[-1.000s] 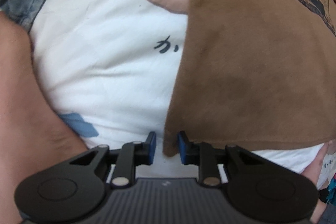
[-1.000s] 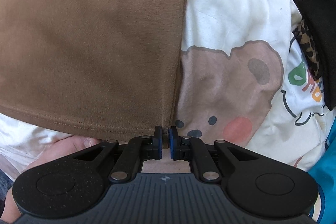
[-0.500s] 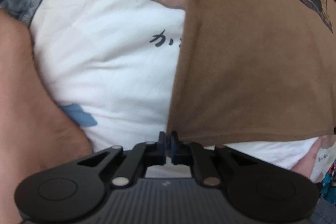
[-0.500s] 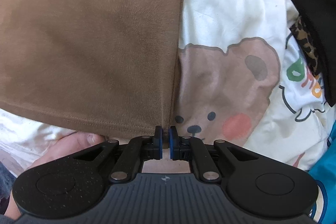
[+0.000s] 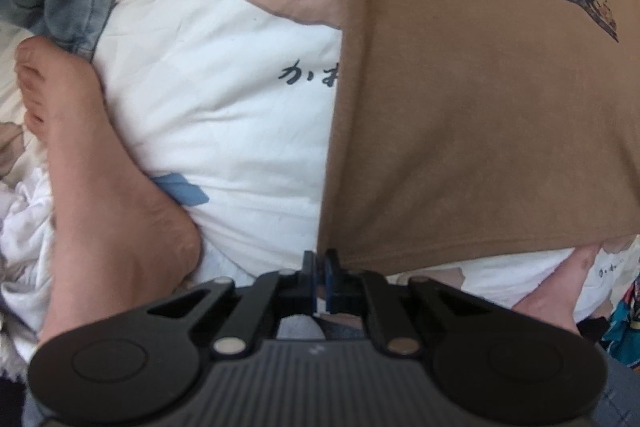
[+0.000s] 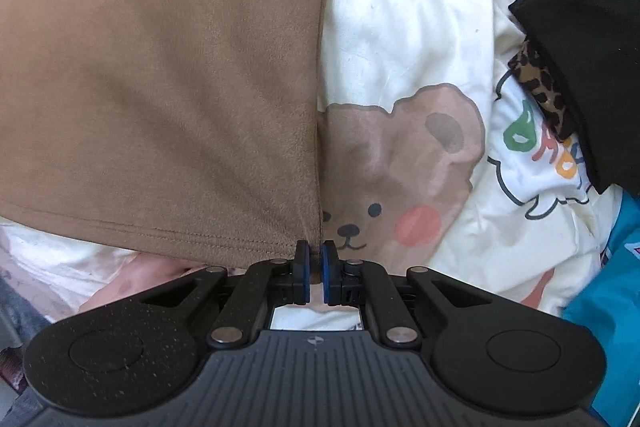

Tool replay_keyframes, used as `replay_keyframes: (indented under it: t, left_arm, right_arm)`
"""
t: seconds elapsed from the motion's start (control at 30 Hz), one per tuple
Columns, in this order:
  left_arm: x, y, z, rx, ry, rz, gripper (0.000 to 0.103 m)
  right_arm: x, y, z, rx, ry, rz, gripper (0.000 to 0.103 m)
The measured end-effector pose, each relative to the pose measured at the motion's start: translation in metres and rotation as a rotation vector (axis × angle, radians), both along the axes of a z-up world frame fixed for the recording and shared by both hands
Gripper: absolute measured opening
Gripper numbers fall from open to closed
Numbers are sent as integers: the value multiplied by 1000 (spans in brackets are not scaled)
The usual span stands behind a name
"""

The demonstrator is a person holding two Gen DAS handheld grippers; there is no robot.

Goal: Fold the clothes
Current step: 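Hold the shirt hem closed in both tools, then lift the hem with both tools and fold it toward the collar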

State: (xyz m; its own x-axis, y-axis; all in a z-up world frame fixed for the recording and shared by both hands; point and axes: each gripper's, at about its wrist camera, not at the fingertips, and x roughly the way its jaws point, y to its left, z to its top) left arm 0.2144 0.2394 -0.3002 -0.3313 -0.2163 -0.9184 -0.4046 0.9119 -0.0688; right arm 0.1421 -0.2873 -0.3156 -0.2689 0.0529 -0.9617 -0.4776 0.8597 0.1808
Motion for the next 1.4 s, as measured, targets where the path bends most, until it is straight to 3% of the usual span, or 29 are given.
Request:
replay_keyframes:
  t: [0.1, 0.27, 0.5, 0.83, 1.1, 1.4]
  left_arm:
    - [-3, 7, 4, -2, 11, -1, 3]
    - [-4, 2, -19, -11, 22, -14, 3]
    - [-6, 2, -23, -21, 43, -24, 3]
    - [-20, 1, -28, -51, 74, -40, 3]
    - [-18, 2, 0, -76, 68, -72, 3]
    - [6, 18, 41, -107, -10, -64, 3]
  right_arm:
    - [-4, -5, 11, -3, 20, 10, 3]
    - [-25, -16, 24, -22, 40, 10, 3]
    - [-37, -45, -8, -33, 59, 16, 3]
    - [-48, -53, -21, -52, 89, 12, 3]
    - [-49, -63, 3, -35, 104, -20, 3]
    - [-35, -70, 44, 29, 81, -50, 3]
